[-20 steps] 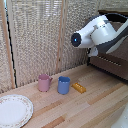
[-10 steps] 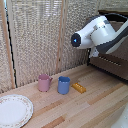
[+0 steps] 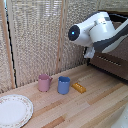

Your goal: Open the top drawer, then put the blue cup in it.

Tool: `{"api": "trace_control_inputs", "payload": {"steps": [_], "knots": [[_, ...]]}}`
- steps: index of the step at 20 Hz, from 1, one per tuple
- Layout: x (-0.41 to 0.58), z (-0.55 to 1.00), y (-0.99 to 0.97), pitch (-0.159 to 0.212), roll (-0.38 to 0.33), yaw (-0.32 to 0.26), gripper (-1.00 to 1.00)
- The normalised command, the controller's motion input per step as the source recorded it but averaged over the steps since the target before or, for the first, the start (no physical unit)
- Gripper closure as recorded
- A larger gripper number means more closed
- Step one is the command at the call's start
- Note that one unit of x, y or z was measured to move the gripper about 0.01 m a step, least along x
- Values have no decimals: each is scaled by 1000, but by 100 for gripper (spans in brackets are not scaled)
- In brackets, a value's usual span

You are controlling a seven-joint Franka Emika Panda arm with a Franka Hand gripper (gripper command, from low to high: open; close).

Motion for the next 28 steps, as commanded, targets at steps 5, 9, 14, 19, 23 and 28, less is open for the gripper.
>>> {"api": "trace_control_inputs", "payload": {"steps": [5, 9, 14, 19, 23, 28], "knots": [[255, 179, 502, 0, 298, -107, -100], [274, 191, 474, 0, 288, -118, -100], [331, 179, 455, 8, 271, -124, -100], [366, 140, 446, 56, 234, -140, -100], [351, 99, 419, 97, 199, -164, -100], [273, 33, 373, 105, 180, -197, -100]]}}
